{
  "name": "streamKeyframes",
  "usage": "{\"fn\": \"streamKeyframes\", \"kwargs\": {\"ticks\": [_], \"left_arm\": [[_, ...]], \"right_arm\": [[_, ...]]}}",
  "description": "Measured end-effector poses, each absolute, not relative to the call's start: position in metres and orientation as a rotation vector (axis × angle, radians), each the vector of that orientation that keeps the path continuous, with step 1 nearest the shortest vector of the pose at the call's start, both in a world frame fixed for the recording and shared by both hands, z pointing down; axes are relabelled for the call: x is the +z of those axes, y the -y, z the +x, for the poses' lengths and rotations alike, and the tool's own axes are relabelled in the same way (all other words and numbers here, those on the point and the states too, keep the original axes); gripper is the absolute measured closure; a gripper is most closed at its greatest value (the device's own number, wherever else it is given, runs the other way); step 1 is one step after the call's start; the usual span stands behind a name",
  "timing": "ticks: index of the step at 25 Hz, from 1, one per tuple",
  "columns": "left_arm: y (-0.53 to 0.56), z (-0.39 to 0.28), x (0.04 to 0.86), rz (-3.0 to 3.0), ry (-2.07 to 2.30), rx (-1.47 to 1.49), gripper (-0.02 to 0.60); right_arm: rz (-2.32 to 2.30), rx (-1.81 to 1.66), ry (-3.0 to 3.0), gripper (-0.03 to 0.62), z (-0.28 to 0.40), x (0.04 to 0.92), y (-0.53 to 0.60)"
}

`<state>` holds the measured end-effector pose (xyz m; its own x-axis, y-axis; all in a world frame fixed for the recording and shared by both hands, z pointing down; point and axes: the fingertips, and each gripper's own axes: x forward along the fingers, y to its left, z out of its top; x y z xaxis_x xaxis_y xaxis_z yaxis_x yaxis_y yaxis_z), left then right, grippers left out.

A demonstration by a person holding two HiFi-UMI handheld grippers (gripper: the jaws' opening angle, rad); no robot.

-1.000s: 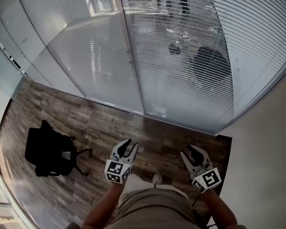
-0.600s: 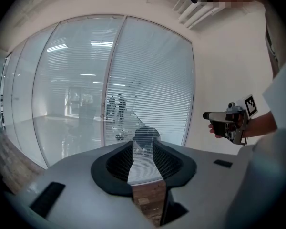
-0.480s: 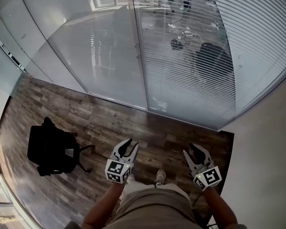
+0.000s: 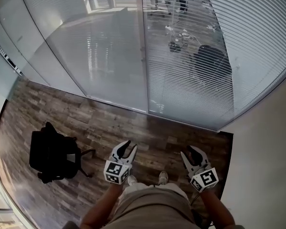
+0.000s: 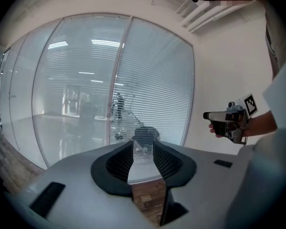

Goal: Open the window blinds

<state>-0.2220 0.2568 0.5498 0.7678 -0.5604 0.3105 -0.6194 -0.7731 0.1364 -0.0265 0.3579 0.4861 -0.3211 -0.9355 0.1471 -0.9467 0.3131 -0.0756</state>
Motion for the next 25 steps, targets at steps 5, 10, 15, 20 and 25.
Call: {"fn": "streamKeyframes", "kwargs": {"ticks": [5,10,15,20,25], "left_arm": [[-0.248,-0.237,0.550,2.737,0.908,0.371,0.448],[-0.238,-0.250,0.551,2.748,0.892,0.373,0.447],[-0.231,-0.258,0.550,2.745,0.902,0.368,0.448],[-0.227,-0.265,0.552,2.736,0.908,0.364,0.448],[-0.226,-0.266,0.555,2.727,0.910,0.372,0.447]], "right_arm": [[1.794,0.213,2.467,0.457,-0.042,0.485,-0.348],[1.785,0.207,2.459,0.457,-0.058,0.489,-0.338],[1.773,0.201,2.462,0.457,-0.067,0.490,-0.330],[1.763,0.197,2.459,0.457,-0.074,0.489,-0.323],[1.765,0.212,2.440,0.457,-0.072,0.496,-0.319]]}}
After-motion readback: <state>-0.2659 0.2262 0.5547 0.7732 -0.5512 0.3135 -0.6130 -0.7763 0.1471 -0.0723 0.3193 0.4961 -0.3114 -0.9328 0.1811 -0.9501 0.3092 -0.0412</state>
